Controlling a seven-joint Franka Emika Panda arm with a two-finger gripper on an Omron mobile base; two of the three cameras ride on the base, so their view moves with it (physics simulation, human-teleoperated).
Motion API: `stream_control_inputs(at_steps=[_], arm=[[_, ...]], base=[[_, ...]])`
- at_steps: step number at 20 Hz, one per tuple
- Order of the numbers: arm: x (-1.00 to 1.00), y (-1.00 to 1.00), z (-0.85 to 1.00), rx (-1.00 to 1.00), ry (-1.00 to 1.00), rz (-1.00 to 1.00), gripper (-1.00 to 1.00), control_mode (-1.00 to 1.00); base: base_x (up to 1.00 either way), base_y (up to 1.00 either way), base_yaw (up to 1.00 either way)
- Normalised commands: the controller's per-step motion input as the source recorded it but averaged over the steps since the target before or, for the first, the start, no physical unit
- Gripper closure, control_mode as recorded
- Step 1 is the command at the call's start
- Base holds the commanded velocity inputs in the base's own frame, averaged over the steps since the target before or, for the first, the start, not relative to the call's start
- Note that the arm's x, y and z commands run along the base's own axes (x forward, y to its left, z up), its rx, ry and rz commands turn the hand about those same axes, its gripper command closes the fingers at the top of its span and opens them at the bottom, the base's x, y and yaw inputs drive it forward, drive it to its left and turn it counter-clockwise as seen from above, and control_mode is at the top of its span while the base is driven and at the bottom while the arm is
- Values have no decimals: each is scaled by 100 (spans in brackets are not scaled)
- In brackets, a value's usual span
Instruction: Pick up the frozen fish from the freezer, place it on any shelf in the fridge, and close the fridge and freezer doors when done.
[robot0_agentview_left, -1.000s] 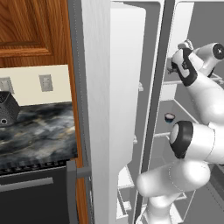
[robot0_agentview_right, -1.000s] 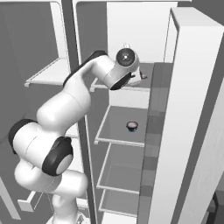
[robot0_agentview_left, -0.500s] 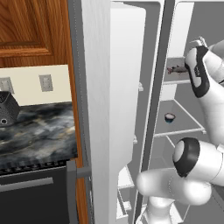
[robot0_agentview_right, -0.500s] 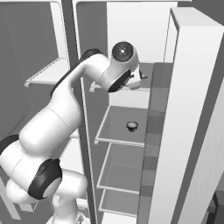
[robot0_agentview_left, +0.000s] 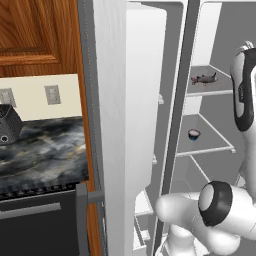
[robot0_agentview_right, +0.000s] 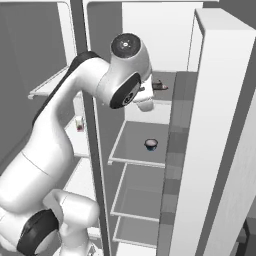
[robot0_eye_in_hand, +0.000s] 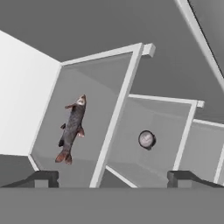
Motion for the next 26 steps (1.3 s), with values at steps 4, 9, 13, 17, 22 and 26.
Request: stream_control_inputs(at_steps=[4, 9, 13, 17, 22, 26], arm=[[-100, 14, -44, -1, 28, 0, -100, -100], [-100, 44, -61, -1, 28, 17, -100, -100], [-86, 83, -28, -8, 19, 43, -100, -100], [-46, 90, -12, -15, 13, 53, -100, -100], [-11, 96, -5, -25, 8, 47, -100, -100], [0, 46, -14, -25, 0, 16, -100, -100]], base=[[0, 0, 0], [0, 0, 0], [0, 0, 0], [0, 0, 0], [0, 0, 0], [0, 0, 0]])
